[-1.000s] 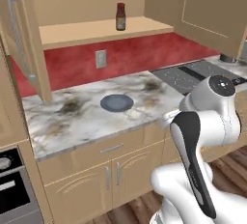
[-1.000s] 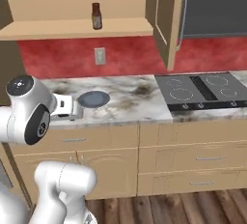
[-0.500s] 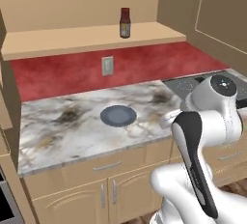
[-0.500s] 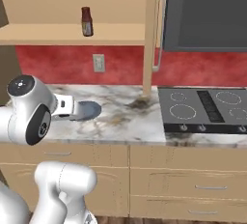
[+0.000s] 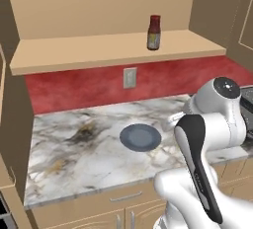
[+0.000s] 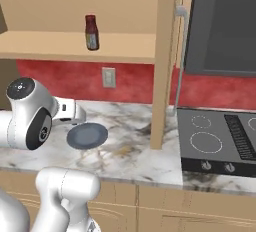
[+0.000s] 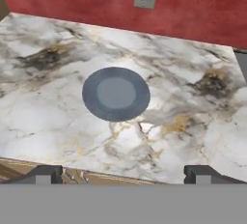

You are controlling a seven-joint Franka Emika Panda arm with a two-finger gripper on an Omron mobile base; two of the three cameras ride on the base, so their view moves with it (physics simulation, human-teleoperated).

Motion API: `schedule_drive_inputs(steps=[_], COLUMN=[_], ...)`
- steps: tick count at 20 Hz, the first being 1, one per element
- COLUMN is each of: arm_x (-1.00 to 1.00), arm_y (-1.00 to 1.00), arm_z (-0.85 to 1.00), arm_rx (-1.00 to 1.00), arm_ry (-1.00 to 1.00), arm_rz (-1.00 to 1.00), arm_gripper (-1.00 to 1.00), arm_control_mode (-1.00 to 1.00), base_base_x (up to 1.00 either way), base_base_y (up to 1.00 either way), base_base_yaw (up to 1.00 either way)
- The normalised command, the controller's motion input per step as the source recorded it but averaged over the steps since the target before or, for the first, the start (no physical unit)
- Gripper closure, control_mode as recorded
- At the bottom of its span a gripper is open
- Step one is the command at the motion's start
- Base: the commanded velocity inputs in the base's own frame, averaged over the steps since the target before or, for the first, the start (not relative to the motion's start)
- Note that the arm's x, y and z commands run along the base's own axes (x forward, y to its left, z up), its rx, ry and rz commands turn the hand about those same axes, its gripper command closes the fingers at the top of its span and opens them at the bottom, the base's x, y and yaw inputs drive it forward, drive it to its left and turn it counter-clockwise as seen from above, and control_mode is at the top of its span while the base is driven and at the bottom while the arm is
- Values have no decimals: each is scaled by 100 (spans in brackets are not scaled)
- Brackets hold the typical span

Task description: Move the hot dog bun to the plate on the dining table and place the condiment next to that plate. Then navigate to the fridge and take the sausage and place it on the plate as well.

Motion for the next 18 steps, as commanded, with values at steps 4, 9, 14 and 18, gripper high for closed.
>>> schedule_drive_inputs(steps=[4,9,14,18], arm_x=[0,0,33,49], arm_y=[0,0,0,-3], arm_z=[0,0,24,54], arm_rx=[0,0,3,3], arm_ry=[0,0,-17,-23], arm_rz=[0,0,0,0], arm_gripper=[-100,-100,-100,-100], arm_control_mode=[100,100,-100,-100], base_base_x=[49,76,27,0], base_base_y=[-1,0,0,0], base_base_yaw=[9,1,0,0])
